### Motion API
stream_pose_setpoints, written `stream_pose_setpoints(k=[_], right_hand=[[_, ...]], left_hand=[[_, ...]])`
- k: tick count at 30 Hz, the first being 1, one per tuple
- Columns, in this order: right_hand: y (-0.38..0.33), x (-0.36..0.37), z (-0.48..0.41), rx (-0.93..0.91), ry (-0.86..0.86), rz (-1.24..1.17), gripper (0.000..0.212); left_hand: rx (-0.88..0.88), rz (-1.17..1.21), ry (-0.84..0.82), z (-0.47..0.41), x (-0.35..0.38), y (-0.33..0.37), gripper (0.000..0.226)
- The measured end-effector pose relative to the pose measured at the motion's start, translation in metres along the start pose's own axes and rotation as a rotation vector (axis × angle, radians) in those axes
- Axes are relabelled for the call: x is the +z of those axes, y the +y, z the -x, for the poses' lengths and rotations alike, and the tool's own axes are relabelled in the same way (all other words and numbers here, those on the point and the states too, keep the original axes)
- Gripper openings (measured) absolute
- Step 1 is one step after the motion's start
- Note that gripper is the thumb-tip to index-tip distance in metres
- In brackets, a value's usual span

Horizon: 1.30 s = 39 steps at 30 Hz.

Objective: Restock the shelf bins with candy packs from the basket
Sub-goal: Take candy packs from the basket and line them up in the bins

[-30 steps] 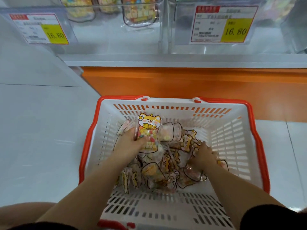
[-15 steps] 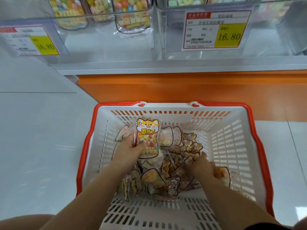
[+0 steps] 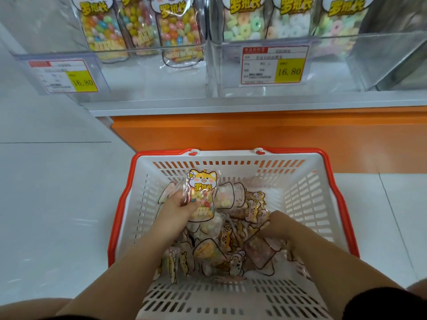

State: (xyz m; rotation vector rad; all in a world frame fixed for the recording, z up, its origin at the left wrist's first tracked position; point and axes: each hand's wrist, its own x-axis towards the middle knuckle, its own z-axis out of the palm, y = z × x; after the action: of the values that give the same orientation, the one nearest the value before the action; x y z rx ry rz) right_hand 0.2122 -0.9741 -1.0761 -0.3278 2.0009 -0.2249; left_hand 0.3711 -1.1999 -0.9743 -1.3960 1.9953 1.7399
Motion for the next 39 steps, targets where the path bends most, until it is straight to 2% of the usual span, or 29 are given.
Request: stream_pose_setpoints(k=[3,6,9,11,13,18,26,28,31,34,37,39], right_hand=[[-0.008,-0.036,0.029,-0.064,-0.008,-0.075,0.02],[-0.021,-0.074,0.068,-0.158,0.042,-0.155,0.03],[-0.042,-0.104,0.112,-0.268,0.076,-0.256,0.027],[-0.055,-0.118,0.143,-0.354,0.116,-0.285,0.026],[-0.066,-0.128,0.171,-0.414,0.152,-0.291,0.023],[-0.081,-0.149,0.223,-0.508,0.217,-0.195,0.022],[-0.098,-0.15,0.266,-0.702,0.093,-0.422,0.029],[-0.101,-0.15,0.271,-0.747,0.051,-0.545,0.021],[-0.107,-0.145,0.273,-0.752,-0.044,-0.782,0.024],[-0.111,-0.14,0.265,-0.719,-0.089,-0.919,0.027],[-0.113,-0.139,0.254,-0.669,-0.04,-0.942,0.032],[-0.115,-0.136,0.247,-0.63,0.038,-0.906,0.029]], left_hand=[[0.036,0.002,-0.03,0.007,-0.005,0.004,0.025],[0.084,0.031,-0.025,0.017,-0.008,0.01,0.017],[0.116,0.1,-0.004,0.033,-0.009,0.026,0.016],[0.107,0.177,-0.049,0.042,-0.011,0.036,0.022],[0.102,0.249,-0.109,0.05,-0.014,0.047,0.018],[0.118,0.458,-0.238,0.078,-0.021,0.077,0.025],[0.12,0.655,-0.413,0.118,-0.031,0.089,0.053],[0.14,0.686,-0.39,0.12,-0.033,0.087,0.048],[0.183,0.698,-0.306,0.114,-0.037,0.084,0.033],[0.237,0.64,-0.28,0.112,-0.039,0.086,0.022],[0.319,0.537,-0.31,0.116,-0.043,0.09,0.036],[0.38,0.433,-0.333,0.116,-0.042,0.089,0.054]])
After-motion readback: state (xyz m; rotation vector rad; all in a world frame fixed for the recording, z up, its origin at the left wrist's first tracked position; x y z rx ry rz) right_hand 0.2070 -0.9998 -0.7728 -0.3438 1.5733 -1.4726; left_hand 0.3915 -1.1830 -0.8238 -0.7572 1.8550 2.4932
